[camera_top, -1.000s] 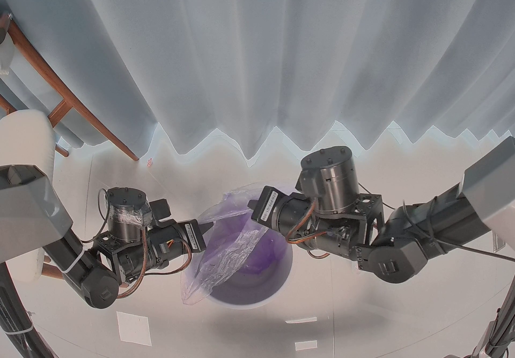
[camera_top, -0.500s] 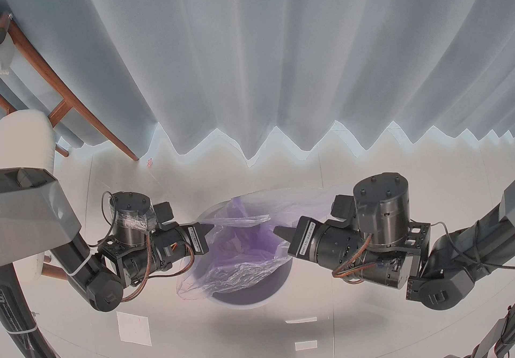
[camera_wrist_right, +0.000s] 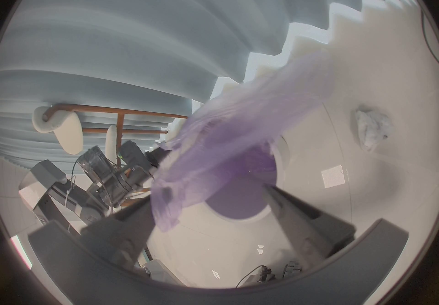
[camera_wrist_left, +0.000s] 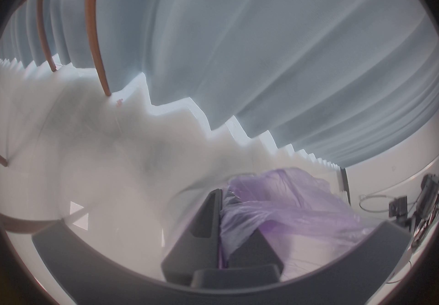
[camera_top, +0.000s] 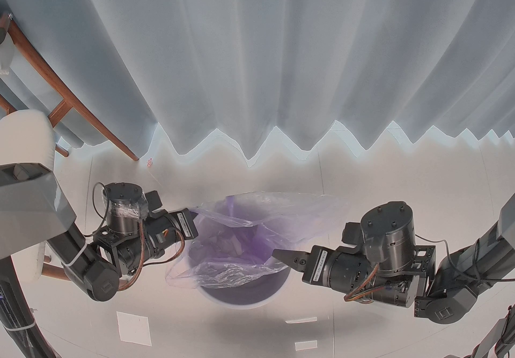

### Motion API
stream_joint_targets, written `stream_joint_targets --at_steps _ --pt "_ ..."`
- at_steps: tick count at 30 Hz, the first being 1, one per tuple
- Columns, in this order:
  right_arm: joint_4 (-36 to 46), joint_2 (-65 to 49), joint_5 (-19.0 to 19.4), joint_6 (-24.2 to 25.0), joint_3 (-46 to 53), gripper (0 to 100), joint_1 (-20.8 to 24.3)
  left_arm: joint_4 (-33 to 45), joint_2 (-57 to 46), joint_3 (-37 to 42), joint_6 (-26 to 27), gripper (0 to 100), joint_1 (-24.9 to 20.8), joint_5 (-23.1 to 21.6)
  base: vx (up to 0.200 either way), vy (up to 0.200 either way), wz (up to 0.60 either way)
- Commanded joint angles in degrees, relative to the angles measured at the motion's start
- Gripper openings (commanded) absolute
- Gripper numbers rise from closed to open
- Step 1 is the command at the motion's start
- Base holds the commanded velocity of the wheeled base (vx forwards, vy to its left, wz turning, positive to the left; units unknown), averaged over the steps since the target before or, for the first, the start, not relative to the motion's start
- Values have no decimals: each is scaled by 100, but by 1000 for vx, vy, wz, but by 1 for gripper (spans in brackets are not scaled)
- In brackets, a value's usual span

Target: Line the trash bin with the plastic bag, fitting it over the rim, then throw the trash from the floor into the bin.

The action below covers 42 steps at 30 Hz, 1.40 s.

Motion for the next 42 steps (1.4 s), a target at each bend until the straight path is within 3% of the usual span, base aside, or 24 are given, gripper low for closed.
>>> stream_joint_targets --at_steps 1,5,22,23,27,30,31,32,37,42 --pt "-10 -72 -3 121 270 100 -92 26 -56 -176 66 0 279 66 0 0 0" --pt "-10 -230 23 182 244 100 -329 35 -337 -167 391 0 578 58 0 0 0" --pt "184 183 23 464 -732 100 -171 -35 -469 114 672 0 323 66 0 0 0" --pt "307 218 23 701 -732 0 -74 -44 -460 88 672 0 350 66 0 0 0" --pt "351 95 199 1123 -547 0 84 -62 -407 -158 610 0 332 198 0 0 0" --pt "351 51 322 1149 -380 0 137 -62 -381 -211 593 0 288 480 0 0 0" --pt "342 7 489 1132 -90 0 154 0 -249 -299 584 0 165 849 0 0 0" --pt "342 7 515 1132 -20 0 146 0 -197 -299 584 0 147 919 0 0 0" --pt "333 7 524 1105 33 0 -30 0 -161 -229 479 0 130 937 0 0 0" --pt "281 95 533 718 -73 0 -505 53 -197 -237 -189 0 -20 708 0 0 0"
